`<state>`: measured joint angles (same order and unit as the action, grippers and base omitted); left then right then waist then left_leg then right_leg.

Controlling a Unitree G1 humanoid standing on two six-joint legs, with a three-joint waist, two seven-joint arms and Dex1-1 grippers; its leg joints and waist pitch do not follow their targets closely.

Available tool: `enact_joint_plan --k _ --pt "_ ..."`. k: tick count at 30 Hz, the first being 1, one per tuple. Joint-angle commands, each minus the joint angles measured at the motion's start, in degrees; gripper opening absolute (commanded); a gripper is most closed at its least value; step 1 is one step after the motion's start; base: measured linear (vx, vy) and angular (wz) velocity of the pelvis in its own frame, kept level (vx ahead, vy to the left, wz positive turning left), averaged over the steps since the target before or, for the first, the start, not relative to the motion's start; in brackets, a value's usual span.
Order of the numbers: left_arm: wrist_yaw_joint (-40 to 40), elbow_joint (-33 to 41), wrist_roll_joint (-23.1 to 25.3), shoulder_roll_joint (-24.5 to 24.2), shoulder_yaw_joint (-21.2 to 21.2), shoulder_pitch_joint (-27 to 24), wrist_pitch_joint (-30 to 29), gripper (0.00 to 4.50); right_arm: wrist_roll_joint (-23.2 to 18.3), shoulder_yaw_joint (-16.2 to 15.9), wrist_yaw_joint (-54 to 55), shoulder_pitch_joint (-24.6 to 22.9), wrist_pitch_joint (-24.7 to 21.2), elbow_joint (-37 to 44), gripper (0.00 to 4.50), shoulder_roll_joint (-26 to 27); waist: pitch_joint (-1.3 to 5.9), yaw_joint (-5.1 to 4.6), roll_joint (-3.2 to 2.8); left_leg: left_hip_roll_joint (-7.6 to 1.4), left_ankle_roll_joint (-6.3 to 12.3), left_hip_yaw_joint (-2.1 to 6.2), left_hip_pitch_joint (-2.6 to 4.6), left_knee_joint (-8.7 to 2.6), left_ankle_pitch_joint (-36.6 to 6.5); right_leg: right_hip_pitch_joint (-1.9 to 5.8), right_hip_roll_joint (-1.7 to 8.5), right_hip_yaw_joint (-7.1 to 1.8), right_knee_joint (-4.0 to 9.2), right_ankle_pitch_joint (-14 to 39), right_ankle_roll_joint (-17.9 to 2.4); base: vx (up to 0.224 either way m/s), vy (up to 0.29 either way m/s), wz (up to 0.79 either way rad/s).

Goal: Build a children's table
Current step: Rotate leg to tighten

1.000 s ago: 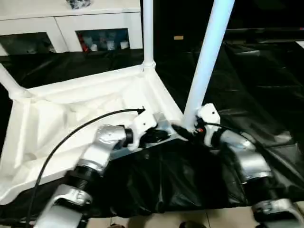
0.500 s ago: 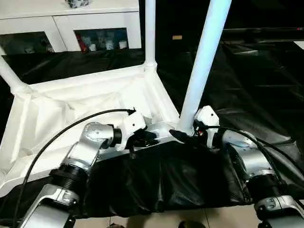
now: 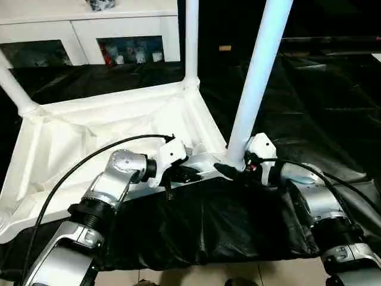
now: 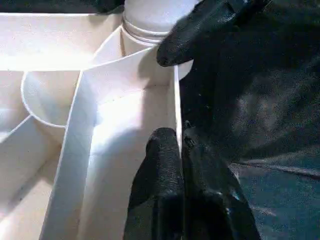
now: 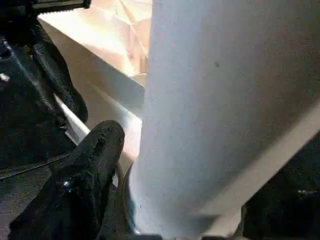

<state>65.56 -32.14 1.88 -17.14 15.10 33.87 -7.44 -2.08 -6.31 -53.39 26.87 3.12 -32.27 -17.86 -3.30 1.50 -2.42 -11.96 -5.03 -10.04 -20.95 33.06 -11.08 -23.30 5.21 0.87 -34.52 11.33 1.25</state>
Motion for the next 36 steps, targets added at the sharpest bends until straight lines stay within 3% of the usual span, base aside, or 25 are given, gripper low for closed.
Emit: enact_joint_plan --k 1,5,8,17,26,32,36 --pt "0.76 -1.25 0.47 -0.33 1.35 0.28 -0.32 0.03 0.79 -2.28 -1.82 -0.01 0.20 -1.21 3.63 0.01 3.48 0.28 0.46 -0.35 7.09 -0.76 0.27 -2.95 -6.77 3.32 1.19 -0.60 3.02 -1.70 -19.52 0.000 0.000 0.00" --pt "2.61 -0.43 -1.32 -0.59 0.66 0.09 0.63 0.03 0.02 -2.57 -4.63 0.57 0.03 -1.39 3.63 -0.82 3.35 0.49 0.45 -0.38 6.17 -0.72 0.25 -3.07 -8.39 3.23 1.15 -0.65 3.08 -0.12 -19.10 0.000 0.000 0.00" --pt "6.10 2.09 -4.06 -0.86 0.31 -1.13 0.80 0.03 -2.16 -2.03 -8.32 1.73 -1.25 -2.15 3.63 -1.30 3.34 0.53 0.81 -0.31 6.40 -0.73 0.04 -3.03 -8.29 3.33 1.12 -0.59 2.97 -0.03 -19.13 0.000 0.000 0.00" --pt "9.45 3.17 -4.17 -2.73 1.56 -2.39 0.72 0.00 -5.08 -3.02 -17.80 2.73 -4.98 -3.09 2.76 -2.74 3.33 0.78 0.66 -0.47 7.84 -0.75 0.07 -2.88 -6.73 3.12 1.13 -0.51 2.72 -1.78 -19.82 0.000 0.000 0.00" --pt "10.91 3.15 -3.89 -3.89 1.77 -2.32 0.57 0.00 -5.89 -4.35 -23.67 3.71 -7.13 -4.49 2.62 -3.26 3.07 0.76 0.69 -0.54 6.35 -0.72 0.15 -3.16 -9.01 2.93 1.27 -0.58 3.03 2.03 -19.31 0.000 0.000 0.00" --pt "10.55 2.71 -4.01 -3.86 1.79 -2.31 0.91 0.00 -5.91 -4.61 -23.85 3.13 -7.45 -3.85 2.61 -2.95 3.08 0.81 0.60 -0.55 6.34 -0.73 0.16 -3.16 -8.71 2.90 1.26 -0.58 3.00 1.21 -19.37 0.000 0.000 0.00" --pt "6.04 2.10 -3.60 -2.08 0.80 -2.03 0.32 0.00 -6.76 -3.29 -20.48 0.80 -8.62 -1.39 2.61 -1.56 2.90 0.88 0.47 -0.62 5.91 -0.74 0.19 -3.31 -9.64 2.81 1.25 -0.68 3.17 2.04 -18.94 0.000 0.000 0.00"
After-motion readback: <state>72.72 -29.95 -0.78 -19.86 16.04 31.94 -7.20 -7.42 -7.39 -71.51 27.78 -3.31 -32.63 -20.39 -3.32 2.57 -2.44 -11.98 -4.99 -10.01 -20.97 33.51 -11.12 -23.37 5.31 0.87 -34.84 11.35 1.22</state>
